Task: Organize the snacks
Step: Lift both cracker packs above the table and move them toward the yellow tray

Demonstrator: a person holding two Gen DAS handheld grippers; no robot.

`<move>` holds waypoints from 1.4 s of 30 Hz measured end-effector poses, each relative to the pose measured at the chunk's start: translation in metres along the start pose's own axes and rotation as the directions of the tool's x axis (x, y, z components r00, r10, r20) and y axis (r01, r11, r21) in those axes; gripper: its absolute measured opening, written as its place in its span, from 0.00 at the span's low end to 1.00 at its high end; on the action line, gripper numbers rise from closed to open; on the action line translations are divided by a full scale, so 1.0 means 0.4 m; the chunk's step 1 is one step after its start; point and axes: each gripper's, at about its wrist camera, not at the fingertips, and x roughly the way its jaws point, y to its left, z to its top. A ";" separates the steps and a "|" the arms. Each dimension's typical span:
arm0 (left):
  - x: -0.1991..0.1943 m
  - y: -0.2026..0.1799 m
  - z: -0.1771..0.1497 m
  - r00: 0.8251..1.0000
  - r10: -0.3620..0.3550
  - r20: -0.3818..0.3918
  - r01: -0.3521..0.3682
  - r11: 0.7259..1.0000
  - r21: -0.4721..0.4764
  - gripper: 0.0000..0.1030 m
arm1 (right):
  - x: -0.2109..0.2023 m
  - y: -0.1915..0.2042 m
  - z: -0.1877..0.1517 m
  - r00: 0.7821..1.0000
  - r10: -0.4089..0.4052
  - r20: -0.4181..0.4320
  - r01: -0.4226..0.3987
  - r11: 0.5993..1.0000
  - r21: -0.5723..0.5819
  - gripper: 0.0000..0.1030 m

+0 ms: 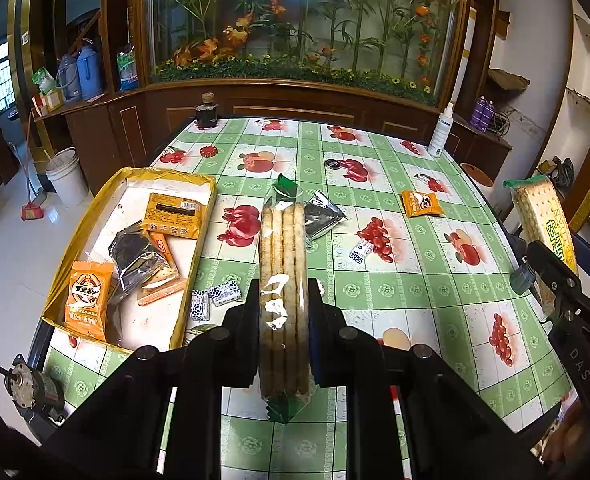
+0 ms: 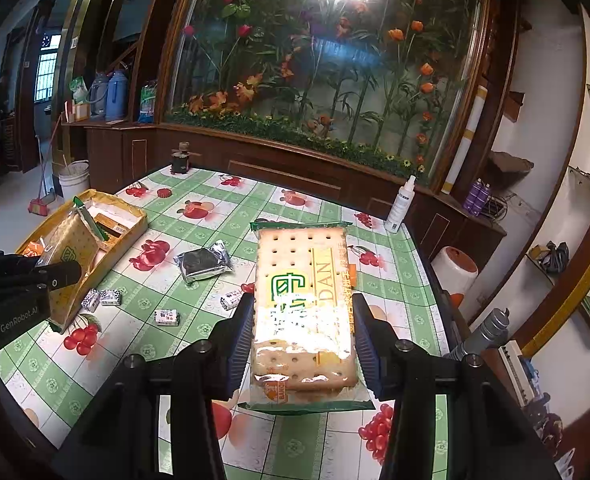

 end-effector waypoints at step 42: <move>0.045 0.218 0.012 0.996 0.088 -0.008 -0.088 0.985 -0.146 0.16 | 0.110 0.203 0.075 0.970 0.241 -0.040 -0.244 0.966 -0.084 0.46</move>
